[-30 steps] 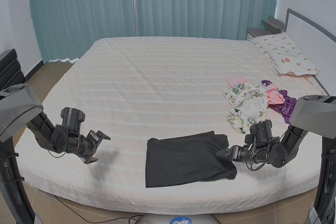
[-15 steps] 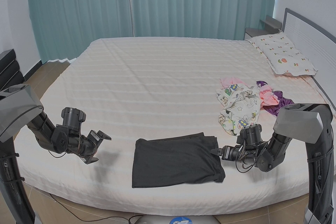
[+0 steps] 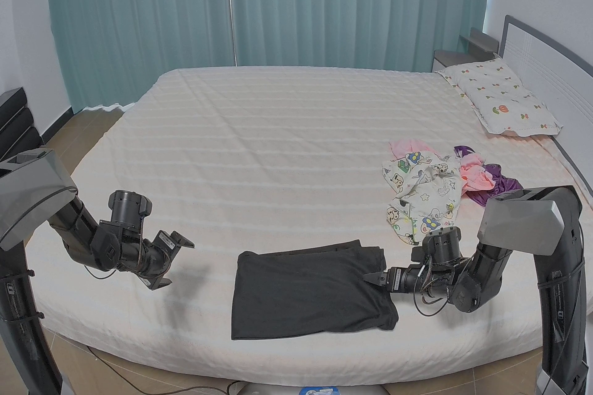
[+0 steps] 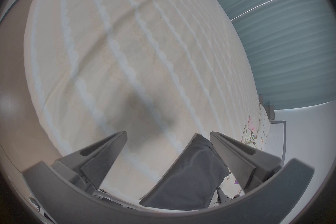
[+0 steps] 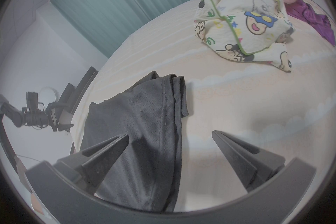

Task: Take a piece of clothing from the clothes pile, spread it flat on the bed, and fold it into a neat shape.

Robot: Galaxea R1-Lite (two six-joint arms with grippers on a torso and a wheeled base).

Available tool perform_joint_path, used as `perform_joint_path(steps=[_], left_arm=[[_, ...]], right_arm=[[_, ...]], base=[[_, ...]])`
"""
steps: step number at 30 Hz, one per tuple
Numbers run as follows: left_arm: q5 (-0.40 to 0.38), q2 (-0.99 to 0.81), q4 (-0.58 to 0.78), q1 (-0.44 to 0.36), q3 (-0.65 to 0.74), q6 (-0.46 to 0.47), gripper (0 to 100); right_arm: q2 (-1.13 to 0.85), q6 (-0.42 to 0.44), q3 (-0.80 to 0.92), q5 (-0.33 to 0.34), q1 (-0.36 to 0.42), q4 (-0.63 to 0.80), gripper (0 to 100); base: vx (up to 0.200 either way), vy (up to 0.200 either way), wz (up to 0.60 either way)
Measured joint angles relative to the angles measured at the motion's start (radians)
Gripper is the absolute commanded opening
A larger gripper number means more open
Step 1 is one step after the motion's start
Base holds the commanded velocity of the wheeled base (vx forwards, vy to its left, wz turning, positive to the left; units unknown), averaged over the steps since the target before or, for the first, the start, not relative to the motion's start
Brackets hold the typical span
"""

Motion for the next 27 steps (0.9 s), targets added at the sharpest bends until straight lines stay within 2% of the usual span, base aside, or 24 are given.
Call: perform_joint_path(steps=[8,21,27], left_arm=[[0.010,0.004,0.000,-0.005,-0.004,0.001,100],[0.024,0.011,0.004,-0.007,-0.016,-0.008,100],[0.025,0.011,0.003,-0.007,-0.013,-0.009,100]], right_arm=[[0.012,-0.089,0.003,0.000,0.029,-0.001,100],[0.015,-0.087,0.005,-0.006,0.096,-0.001,100],[0.015,-0.068,0.006,-0.014,0.100,-0.002,100]], base=[[0.000,0.000,0.00],[0.000,0.000,0.00],[0.000,0.200,0.00]])
